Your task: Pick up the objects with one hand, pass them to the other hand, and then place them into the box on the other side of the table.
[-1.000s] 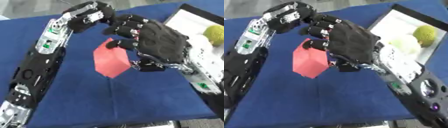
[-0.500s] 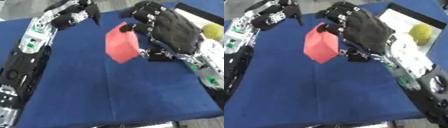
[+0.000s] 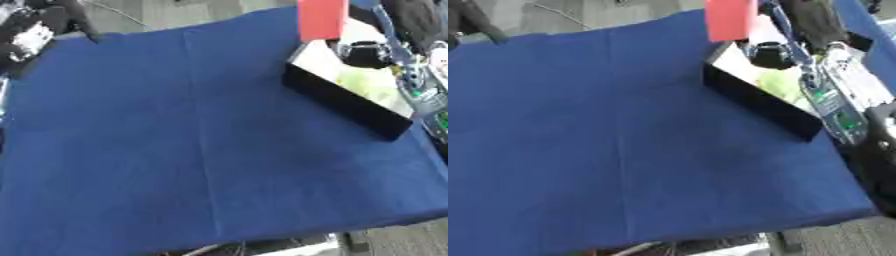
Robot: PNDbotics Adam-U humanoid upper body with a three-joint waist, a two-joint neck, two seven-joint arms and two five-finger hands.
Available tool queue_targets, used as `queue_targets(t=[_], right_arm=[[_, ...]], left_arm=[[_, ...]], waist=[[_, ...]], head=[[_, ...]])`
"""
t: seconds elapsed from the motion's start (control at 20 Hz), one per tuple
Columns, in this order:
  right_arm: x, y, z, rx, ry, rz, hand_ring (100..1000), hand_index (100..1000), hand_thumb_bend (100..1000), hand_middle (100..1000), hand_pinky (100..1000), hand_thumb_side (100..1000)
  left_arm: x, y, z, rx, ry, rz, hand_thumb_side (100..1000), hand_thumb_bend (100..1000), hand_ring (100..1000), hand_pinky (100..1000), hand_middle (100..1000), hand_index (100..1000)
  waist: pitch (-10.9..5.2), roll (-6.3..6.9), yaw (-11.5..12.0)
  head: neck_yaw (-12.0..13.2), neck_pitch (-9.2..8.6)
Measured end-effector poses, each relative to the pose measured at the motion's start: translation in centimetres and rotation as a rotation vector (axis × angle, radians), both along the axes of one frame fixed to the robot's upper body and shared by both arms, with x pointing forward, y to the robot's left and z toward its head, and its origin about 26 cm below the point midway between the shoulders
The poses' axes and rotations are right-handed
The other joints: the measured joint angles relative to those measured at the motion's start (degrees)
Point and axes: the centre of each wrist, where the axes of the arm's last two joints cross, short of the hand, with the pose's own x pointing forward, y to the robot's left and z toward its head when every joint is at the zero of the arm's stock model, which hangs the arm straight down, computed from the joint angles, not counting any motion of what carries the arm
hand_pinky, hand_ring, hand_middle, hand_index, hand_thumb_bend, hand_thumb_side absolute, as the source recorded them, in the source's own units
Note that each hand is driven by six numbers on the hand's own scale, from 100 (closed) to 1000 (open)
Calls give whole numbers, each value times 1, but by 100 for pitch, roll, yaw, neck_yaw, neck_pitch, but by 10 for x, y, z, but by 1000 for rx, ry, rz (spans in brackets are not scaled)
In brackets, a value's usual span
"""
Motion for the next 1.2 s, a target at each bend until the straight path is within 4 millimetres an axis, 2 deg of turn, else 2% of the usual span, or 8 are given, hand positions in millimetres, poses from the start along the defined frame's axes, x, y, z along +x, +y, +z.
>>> queue_targets(t=[0.05, 0.15, 0.25, 0.45, 0.65, 0.8, 0.95, 1.2], right_arm=[[5, -13, -6, 47, 16, -52, 992, 763, 100, 896, 783, 281], [13, -36, -19, 92, 81, -131, 1000, 996, 100, 946, 849, 478], [15, -52, -30, 62, 194, -161, 1000, 1000, 100, 970, 901, 656], [12, -55, -31, -137, 471, -129, 1000, 1000, 135, 991, 962, 777], [3, -43, -11, -365, 661, -123, 988, 1000, 437, 1000, 996, 674], [-4, -34, 8, -486, 760, -150, 976, 1000, 449, 1000, 1000, 509], [-12, -28, 25, -566, 813, -192, 956, 1000, 445, 1000, 1000, 507], [-36, -12, 56, -611, 601, -232, 924, 1000, 437, 1000, 983, 369]], left_arm=[[-4, 4, -2, -15, 6, 7, 567, 100, 548, 642, 491, 617], [-10, 10, -6, -40, 19, 24, 577, 100, 549, 643, 492, 618], [-16, 14, -8, -61, 26, 33, 583, 100, 550, 644, 493, 619], [-22, 13, -12, -92, 41, 30, 594, 100, 551, 645, 494, 620], [-25, 11, -15, -96, 56, 21, 607, 100, 551, 644, 494, 620], [-25, 11, -20, -87, 72, 20, 614, 100, 551, 645, 494, 620], [-26, 11, -23, -80, 86, 20, 620, 100, 551, 645, 494, 619], [-27, 10, -28, -84, 103, 22, 624, 100, 552, 645, 494, 619]], waist=[[0, 0, 44], [-1, -2, 125], [-4, -14, 162], [-21, -72, 173], [-41, -119, 119], [-78, -180, 98], [-123, -223, 95], [-124, -236, 38]], head=[[-70, 0], [-191, 0], [-275, 0], [-329, 0], [-318, 0], [-284, 0], [-267, 0], [-144, 0]])
